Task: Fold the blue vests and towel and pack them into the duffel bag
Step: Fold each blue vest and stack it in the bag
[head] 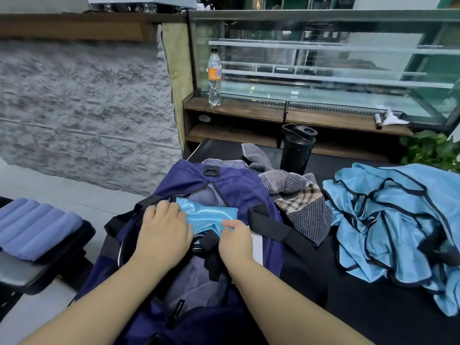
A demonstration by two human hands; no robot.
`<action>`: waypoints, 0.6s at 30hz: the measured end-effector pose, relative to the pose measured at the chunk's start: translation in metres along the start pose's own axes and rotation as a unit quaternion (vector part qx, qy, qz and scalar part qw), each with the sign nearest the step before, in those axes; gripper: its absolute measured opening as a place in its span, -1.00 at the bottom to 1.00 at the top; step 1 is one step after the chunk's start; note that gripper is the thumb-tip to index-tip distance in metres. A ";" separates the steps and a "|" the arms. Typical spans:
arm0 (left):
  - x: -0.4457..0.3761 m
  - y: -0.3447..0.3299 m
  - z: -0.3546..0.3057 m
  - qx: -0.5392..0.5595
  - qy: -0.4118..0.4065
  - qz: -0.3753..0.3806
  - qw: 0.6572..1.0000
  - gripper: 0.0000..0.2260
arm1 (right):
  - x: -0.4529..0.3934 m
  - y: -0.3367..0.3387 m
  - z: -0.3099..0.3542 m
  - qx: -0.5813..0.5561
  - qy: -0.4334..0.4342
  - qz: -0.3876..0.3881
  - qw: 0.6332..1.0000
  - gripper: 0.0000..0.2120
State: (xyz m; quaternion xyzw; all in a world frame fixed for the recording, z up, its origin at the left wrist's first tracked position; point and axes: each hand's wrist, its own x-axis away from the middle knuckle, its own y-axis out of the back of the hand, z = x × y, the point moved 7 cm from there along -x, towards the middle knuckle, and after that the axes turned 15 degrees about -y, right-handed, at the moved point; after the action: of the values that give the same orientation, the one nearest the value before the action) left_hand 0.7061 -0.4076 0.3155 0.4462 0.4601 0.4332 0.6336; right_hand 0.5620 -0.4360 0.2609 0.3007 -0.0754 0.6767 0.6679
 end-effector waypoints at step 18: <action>-0.005 -0.052 0.007 0.220 0.034 0.223 0.949 -0.59 | 0.012 -0.026 -0.009 0.509 0.281 0.021 0.813 -0.41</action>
State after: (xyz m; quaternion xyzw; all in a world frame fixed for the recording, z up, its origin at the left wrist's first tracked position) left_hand 0.7192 -0.4253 0.2674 0.6509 0.4539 0.4666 0.3906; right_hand 0.5852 -0.4186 0.2524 0.3931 0.4645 0.6869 0.3974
